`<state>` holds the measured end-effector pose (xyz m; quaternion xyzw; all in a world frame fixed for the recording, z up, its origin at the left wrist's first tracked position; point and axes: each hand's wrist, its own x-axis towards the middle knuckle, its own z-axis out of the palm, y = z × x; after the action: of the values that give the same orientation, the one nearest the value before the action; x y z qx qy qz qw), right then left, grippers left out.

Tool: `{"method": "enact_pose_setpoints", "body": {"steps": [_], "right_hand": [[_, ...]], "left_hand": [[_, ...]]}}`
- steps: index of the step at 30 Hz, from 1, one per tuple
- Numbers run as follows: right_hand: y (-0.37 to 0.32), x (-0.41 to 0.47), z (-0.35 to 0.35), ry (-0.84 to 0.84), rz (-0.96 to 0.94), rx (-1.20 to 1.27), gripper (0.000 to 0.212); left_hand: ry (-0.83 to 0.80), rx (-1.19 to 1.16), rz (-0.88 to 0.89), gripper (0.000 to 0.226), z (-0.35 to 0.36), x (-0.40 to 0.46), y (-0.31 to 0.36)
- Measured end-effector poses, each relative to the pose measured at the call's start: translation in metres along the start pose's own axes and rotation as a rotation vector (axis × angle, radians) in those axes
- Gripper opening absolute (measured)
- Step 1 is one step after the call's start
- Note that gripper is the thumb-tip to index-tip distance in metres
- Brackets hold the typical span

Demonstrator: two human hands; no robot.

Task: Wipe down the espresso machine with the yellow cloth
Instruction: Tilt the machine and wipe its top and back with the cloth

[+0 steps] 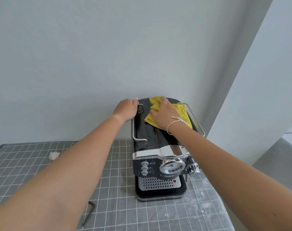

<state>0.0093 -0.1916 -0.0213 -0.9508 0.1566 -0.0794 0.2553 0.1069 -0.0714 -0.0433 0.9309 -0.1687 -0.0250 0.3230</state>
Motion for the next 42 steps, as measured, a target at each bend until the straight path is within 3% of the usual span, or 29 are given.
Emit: {"method": "enact_pose_setpoints", "body": {"steps": [3,8,16,20,28,34,42], "right_hand": [[0.002,-0.029,-0.005,-0.039,-0.085,-0.115,0.061],[0.013,-0.069,-0.012,-0.056,-0.184,-0.164,0.061],[0.007,0.043,0.006,-0.063,-0.088,-0.123,0.049],[0.009,0.060,0.014,-0.034,-0.046,-0.090,0.048],[0.012,-0.062,-0.006,-0.058,-0.273,-0.186,0.049],[0.007,-0.020,-0.008,-0.076,-0.128,-0.059,0.052],[-0.004,0.062,0.002,-0.046,0.023,-0.133,0.050]], "left_hand": [[0.034,-0.032,-0.008,0.057,-0.007,0.005,0.000],[0.037,-0.018,0.034,0.055,-0.004,0.000,0.012],[0.032,-0.048,0.025,0.053,-0.005,-0.002,0.013],[0.032,-0.043,0.023,0.053,-0.006,-0.004,0.014],[0.039,-0.106,0.000,0.049,-0.005,-0.003,0.012],[0.069,-0.146,-0.006,0.049,-0.004,-0.006,0.015],[0.134,-0.045,0.030,0.054,-0.005,-0.010,0.017]]}}
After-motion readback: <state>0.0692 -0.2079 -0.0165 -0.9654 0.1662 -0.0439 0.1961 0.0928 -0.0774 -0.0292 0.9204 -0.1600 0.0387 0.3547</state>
